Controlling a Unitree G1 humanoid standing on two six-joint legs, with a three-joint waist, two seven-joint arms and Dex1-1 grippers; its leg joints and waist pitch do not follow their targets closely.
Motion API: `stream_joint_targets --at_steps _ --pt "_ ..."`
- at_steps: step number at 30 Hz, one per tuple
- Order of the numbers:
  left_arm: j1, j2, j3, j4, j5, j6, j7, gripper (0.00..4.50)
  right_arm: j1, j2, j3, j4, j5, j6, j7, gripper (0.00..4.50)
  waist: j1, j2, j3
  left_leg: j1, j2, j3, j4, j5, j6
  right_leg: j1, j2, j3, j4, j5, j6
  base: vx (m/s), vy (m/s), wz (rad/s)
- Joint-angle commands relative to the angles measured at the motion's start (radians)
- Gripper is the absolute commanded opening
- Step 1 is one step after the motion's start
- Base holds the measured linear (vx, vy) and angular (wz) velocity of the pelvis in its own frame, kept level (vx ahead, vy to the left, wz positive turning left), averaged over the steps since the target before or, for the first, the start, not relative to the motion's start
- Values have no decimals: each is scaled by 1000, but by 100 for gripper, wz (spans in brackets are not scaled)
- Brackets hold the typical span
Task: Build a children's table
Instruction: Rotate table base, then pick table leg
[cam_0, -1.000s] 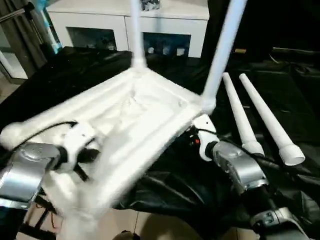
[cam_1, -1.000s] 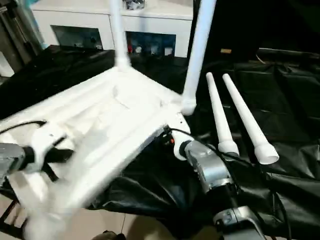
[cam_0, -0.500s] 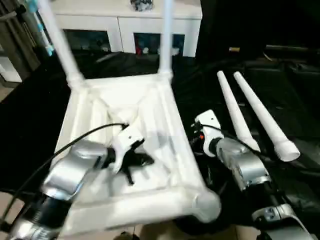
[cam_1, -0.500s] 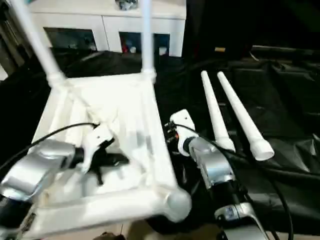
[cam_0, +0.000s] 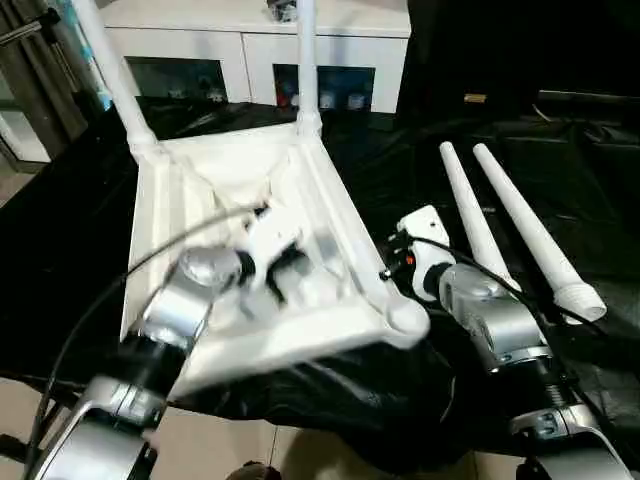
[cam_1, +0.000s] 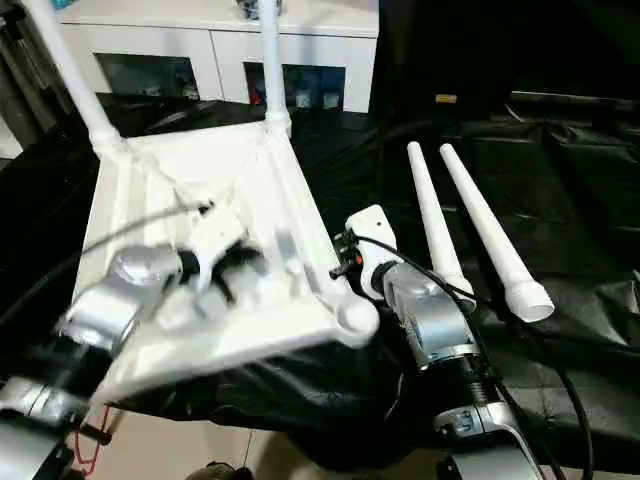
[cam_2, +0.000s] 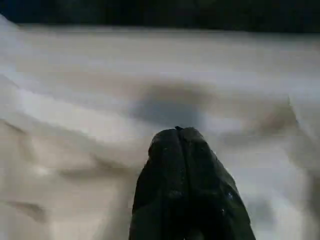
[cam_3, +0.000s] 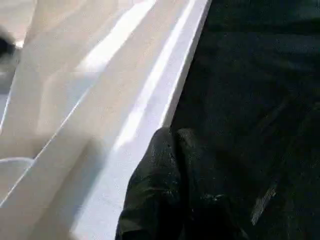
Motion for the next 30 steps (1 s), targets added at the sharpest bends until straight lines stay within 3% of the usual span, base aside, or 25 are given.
stream_joint_targets --at_steps 1,6,7,8,11,12,16,18,21,23,27,30 --pt "-7 0 17 11 2 -17 26 0 -11 -8 -34 -21 6 4 -30 19 1 5 -81 32 49 -31 -61 -156 9 51 -76 39 -58 0 -245 0 0 0" --pt "-1 -18 32 9 -17 -44 35 0 -62 -43 -85 -10 -34 43 -137 19 -1 6 -82 32 45 -29 -58 -139 9 51 -74 39 -59 -16 -241 0 0 0" --pt "2 -18 35 0 -23 -43 32 0 -69 -49 -88 -14 -35 59 -137 19 1 13 -83 32 45 -29 -57 -137 9 50 -74 39 -59 -16 -241 0 0 0" --pt "14 -23 58 -39 -50 -56 29 0 -83 -69 -114 -35 8 135 -92 19 -1 9 -82 31 44 -29 -57 -139 15 54 -72 39 -58 -8 -245 0 0 0" --pt "38 -41 99 -127 -131 -22 -9 0 -112 -97 -157 -25 29 207 -106 43 2 8 -83 31 48 -28 -55 -121 26 53 -74 38 -57 15 -258 0 0 0" --pt "49 -44 106 -162 -156 -1 -25 33 -123 -109 -166 -14 28 226 -115 50 2 8 -84 30 48 -28 -54 -114 24 55 -75 38 -53 20 -263 0 0 0" --pt "113 -26 51 -310 -227 76 -145 47 -187 -164 -163 79 13 272 -112 80 1 3 -81 31 47 -24 -53 -126 25 51 -74 38 -58 -30 -266 0 0 0" --pt "125 -21 35 -336 -243 88 -172 84 -203 -175 -159 104 8 283 -105 97 2 2 -79 30 46 -22 -53 -133 23 49 -72 38 -63 -61 -258 0 0 0" --pt "150 -7 13 -402 -287 138 -221 84 -229 -191 -151 132 0 327 -96 122 1 4 -79 31 46 -23 -53 -135 19 49 -71 38 -61 -75 -252 0 0 0" --pt "156 -2 6 -420 -298 151 -234 122 -237 -195 -150 141 -2 340 -96 142 0 1 -79 32 46 -22 -52 -138 14 48 -71 38 -62 -86 -252 0 0 0" --pt "187 27 -26 -516 -343 240 -288 128 -286 -222 -147 224 -9 392 -113 175 -1 2 -76 33 47 -22 -52 -146 3 46 -69 37 -63 -114 -250 0 0 0" --pt "195 38 -31 -539 -358 260 -301 169 -298 -231 -148 255 -14 394 -119 208 -2 -2 -75 32 44 -19 -52 -156 -4 44 -67 39 -65 -132 -242 0 0 0"
